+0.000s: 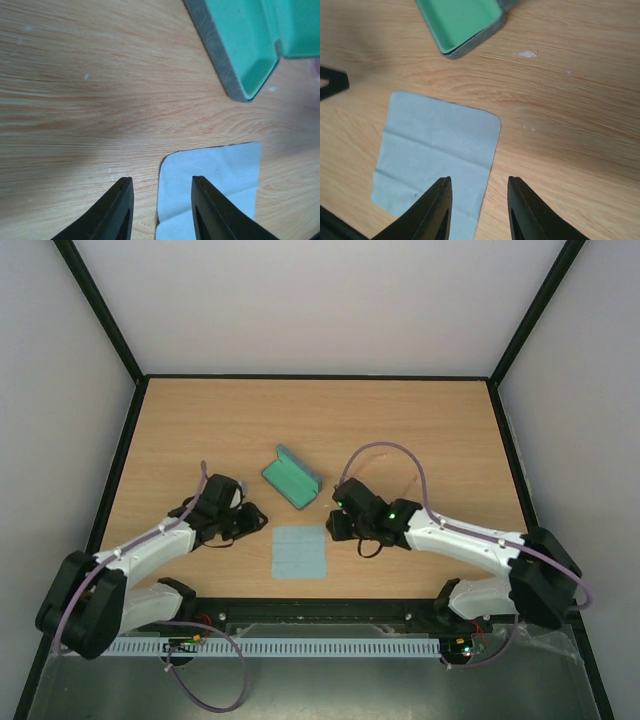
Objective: Organize the sunglasses
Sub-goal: Move the glasses cleaning cloth to the center of the board.
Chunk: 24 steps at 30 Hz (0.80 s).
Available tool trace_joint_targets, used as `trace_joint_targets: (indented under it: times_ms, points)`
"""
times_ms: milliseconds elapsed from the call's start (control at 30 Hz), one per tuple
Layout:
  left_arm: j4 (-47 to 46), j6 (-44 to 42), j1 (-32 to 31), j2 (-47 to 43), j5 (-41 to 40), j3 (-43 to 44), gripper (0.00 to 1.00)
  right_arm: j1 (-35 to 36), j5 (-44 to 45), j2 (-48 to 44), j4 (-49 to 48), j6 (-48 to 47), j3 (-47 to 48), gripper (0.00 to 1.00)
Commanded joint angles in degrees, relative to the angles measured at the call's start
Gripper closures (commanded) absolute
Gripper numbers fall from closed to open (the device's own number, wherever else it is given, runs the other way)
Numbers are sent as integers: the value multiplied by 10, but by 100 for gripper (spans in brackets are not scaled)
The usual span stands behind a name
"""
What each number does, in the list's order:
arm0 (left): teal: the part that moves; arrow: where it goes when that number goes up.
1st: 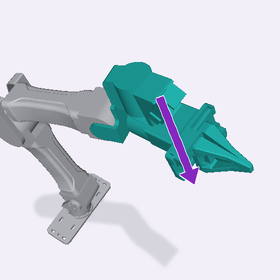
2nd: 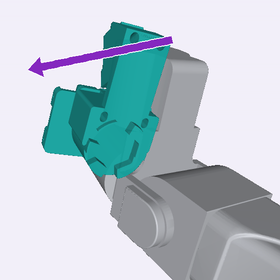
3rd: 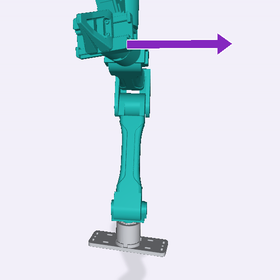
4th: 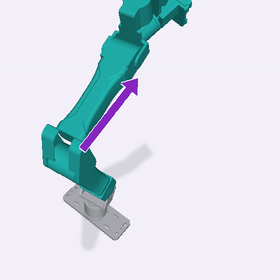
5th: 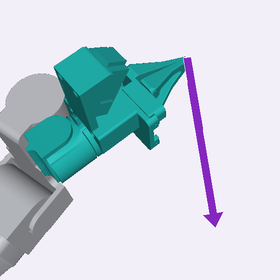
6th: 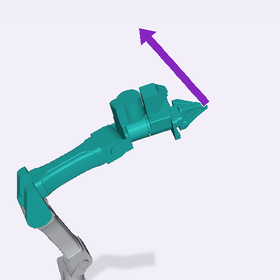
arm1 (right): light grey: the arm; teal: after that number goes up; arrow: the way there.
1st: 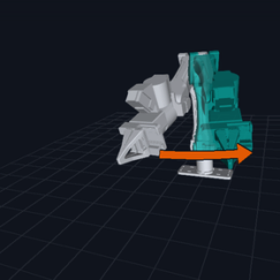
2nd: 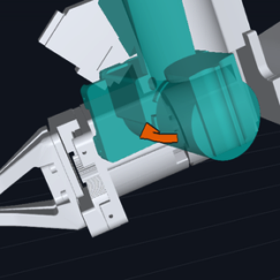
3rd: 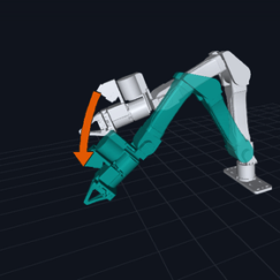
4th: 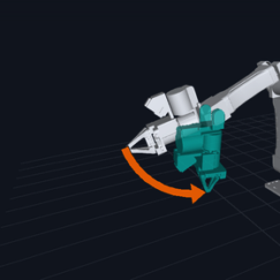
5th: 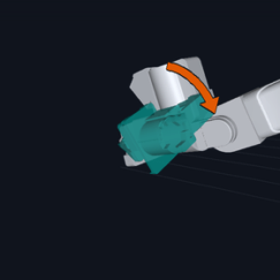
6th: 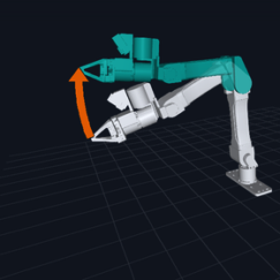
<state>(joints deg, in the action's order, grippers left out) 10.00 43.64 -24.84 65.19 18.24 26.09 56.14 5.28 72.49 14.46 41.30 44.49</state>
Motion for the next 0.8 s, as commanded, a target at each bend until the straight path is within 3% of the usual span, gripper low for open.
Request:
trace_joint_targets:
  times_ms: [0, 233, 767]
  points:
    - [-33, -16, -16, 42, 13, 27, 67, -37, -79, 69, -41, -33, 17, 71]
    - [-53, -22, -50, 118, -4, 54, 63, -50, -90, 179, -51, -46, 57, 81]
    - [-41, -22, -108, 173, -85, 72, 66, -50, -32, 252, -37, -81, 80, 81]
